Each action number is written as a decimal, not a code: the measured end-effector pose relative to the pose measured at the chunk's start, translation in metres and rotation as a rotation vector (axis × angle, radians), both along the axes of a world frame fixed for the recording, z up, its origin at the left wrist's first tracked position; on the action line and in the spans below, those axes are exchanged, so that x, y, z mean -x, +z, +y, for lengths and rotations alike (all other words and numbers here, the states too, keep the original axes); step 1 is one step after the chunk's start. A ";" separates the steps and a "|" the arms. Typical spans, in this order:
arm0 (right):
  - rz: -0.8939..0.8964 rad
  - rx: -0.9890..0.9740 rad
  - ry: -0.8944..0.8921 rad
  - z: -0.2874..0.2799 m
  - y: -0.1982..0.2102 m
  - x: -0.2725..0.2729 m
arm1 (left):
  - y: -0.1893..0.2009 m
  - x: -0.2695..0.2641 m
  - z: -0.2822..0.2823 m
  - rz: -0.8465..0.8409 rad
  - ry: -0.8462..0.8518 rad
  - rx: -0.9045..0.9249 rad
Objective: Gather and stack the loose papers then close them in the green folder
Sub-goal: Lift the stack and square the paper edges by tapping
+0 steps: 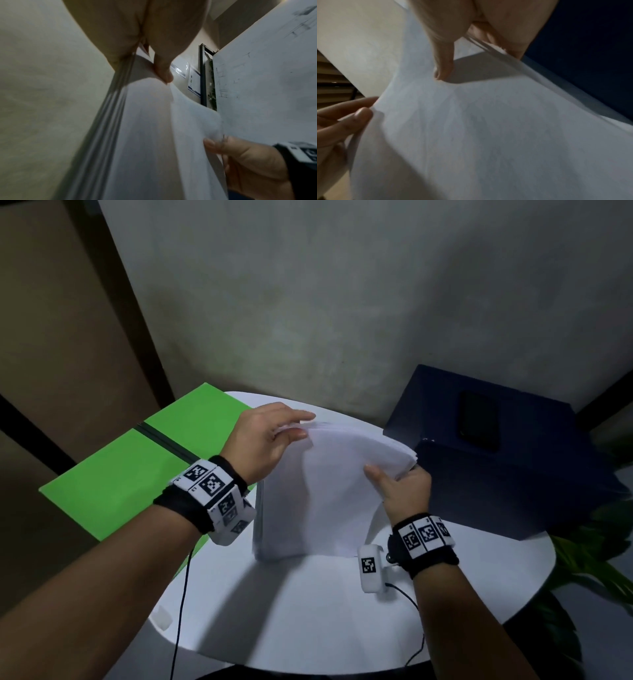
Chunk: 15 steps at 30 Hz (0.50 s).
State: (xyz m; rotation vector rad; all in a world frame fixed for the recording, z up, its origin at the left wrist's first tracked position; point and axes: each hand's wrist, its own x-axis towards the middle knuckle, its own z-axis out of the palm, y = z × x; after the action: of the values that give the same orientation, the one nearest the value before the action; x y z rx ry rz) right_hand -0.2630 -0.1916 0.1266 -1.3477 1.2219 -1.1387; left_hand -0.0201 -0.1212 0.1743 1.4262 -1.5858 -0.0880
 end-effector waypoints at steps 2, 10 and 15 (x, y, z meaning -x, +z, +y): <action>-0.040 0.005 0.003 -0.001 0.002 0.002 | 0.004 -0.009 0.003 0.272 -0.041 -0.072; -0.178 0.164 -0.036 0.013 0.043 -0.002 | -0.029 0.003 0.017 0.727 0.083 -0.269; -0.102 0.129 -0.034 0.038 0.026 0.003 | -0.060 0.015 0.034 0.737 0.013 -0.234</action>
State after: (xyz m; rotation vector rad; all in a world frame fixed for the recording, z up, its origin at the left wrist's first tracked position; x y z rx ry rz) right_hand -0.2657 -0.1536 0.1521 -1.3513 1.1166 -1.3137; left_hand -0.0346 -0.0873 0.1138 1.3565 -0.9713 -0.7258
